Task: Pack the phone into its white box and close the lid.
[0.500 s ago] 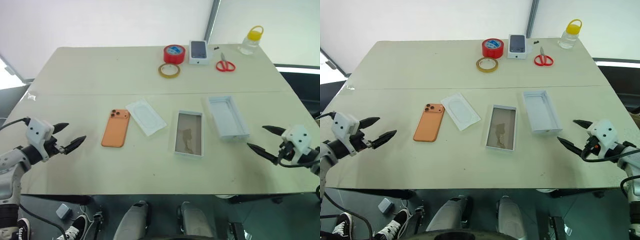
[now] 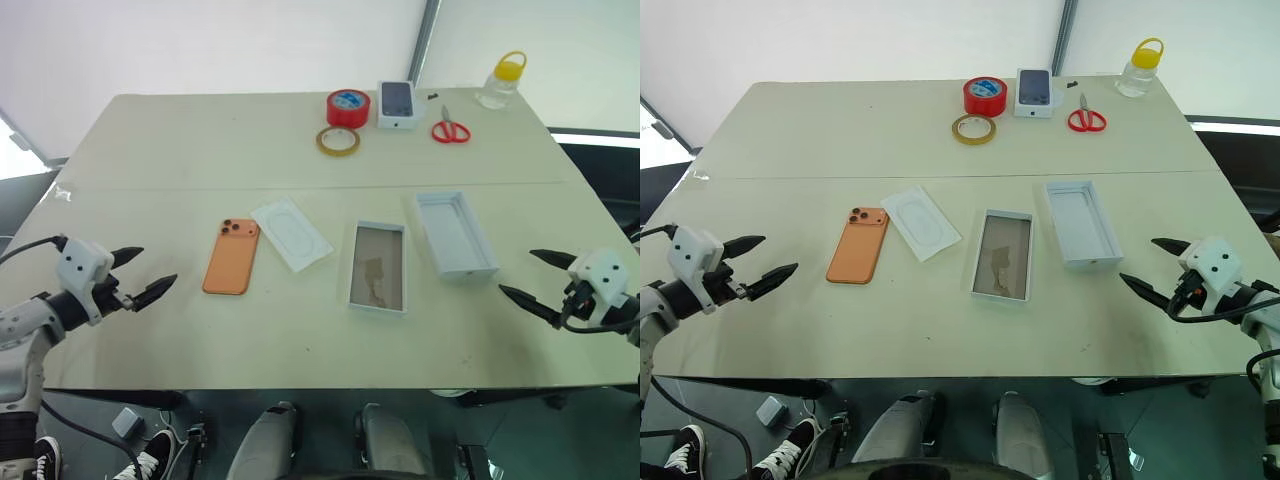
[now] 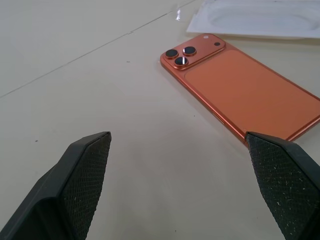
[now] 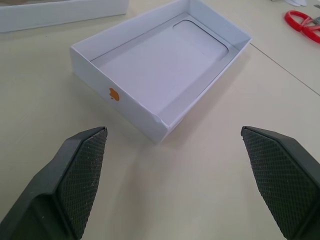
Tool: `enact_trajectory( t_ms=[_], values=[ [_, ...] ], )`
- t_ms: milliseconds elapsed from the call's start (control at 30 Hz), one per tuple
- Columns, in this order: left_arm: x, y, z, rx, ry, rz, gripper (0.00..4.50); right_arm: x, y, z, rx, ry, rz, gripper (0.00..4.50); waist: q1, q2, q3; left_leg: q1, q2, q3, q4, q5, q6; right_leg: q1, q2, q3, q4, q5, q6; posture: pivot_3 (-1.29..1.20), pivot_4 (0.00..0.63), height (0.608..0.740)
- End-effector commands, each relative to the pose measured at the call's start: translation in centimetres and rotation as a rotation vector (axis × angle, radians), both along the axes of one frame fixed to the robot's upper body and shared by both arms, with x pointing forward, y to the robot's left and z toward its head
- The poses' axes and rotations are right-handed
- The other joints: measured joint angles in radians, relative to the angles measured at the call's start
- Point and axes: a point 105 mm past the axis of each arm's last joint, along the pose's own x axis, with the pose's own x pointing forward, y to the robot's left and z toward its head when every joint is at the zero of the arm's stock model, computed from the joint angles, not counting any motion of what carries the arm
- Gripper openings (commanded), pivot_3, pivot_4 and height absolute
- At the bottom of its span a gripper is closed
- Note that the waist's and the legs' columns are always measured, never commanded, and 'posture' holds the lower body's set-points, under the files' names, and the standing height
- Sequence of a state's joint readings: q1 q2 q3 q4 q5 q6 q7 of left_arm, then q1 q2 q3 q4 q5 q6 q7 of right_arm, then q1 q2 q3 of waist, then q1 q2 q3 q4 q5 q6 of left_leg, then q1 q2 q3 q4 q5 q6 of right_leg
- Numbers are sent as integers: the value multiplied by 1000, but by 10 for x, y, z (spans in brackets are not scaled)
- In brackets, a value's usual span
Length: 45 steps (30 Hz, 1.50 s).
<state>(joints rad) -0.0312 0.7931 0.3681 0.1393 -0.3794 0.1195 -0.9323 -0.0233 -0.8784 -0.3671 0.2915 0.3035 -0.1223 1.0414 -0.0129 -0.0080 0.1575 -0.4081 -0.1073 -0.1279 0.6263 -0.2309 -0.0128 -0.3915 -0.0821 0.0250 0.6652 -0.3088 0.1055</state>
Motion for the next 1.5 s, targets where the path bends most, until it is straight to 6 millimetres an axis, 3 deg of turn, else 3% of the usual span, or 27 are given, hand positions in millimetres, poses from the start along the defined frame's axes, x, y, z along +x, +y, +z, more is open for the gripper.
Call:
enact_trajectory(
  t_ms=[33,433,633,733,833,1000,1333,1500],
  values=[
    [5,0,15,10,-63,-3,4500,0,7,16,20,-39,29,4486,1,0,0,0,0,0,0,0,0,0,0,0,0,0,0,0,150,740],
    [23,-34,20,-71,-56,-5,4500,4,30,33,57,-34,109,4486,0,0,0,0,0,0,0,0,0,0,0,0,0,0,0,0,150,740],
    [33,-63,23,-141,-5,-32,4500,18,61,46,58,-64,172,4486,-1,0,0,0,0,0,0,0,0,0,0,0,0,0,0,0,150,740],
    [44,-92,24,-290,58,-19,4500,27,93,57,30,-112,282,4486,1,0,0,0,0,0,1,0,0,0,0,0,0,0,0,0,150,740],
    [40,-126,16,-451,187,-37,4500,35,127,63,56,-130,379,4486,-3,0,0,-1,0,0,2,0,0,0,0,-1,0,0,1,0,150,740],
    [44,-153,8,-576,298,21,4500,46,152,68,113,-173,394,4486,2,-1,1,-1,0,-1,3,0,-1,0,1,-1,1,0,1,0,150,740],
    [51,-156,-3,-722,422,132,4500,47,156,63,120,-174,394,4486,2,-2,1,-1,0,-1,4,2,-3,0,1,-1,1,0,1,0,150,740],
    [53,-176,-5,-786,535,79,4500,47,162,62,130,-180,402,4486,3,-2,1,-1,-1,-1,4,2,-3,0,1,-1,1,0,1,0,150,740]
  ],
)
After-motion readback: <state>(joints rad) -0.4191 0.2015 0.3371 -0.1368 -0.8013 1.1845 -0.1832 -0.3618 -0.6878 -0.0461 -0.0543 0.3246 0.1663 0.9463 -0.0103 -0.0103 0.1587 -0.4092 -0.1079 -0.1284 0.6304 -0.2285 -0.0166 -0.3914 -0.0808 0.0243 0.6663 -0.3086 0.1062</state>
